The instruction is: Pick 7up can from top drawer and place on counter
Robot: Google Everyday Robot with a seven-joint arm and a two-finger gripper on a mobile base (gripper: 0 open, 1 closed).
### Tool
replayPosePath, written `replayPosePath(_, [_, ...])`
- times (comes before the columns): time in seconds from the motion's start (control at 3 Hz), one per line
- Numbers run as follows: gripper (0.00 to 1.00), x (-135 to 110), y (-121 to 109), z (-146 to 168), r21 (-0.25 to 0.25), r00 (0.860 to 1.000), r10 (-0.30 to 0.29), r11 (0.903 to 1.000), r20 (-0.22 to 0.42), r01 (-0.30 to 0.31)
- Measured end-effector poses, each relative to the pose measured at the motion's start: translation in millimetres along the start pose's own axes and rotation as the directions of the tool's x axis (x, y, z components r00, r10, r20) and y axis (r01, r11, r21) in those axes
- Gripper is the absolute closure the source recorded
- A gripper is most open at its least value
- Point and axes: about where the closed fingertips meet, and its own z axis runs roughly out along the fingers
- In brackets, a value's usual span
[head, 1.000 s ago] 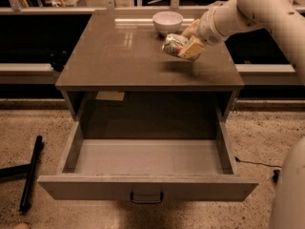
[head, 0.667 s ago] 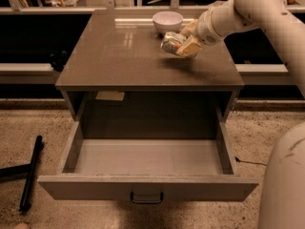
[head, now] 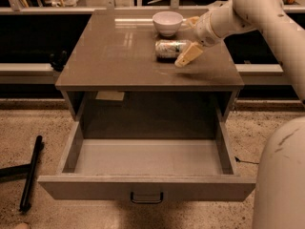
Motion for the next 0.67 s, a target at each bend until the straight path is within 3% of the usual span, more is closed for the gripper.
replayPosePath(0.33, [0.0, 7.9, 3.4, -12.2, 0.009, 1.0, 0.015, 0.9999, 0.011, -0.015])
replayPosePath(0.67, [0.0, 31.2, 12.2, -53.7, 0.063, 0.997, 0.069, 0.9955, 0.034, -0.071])
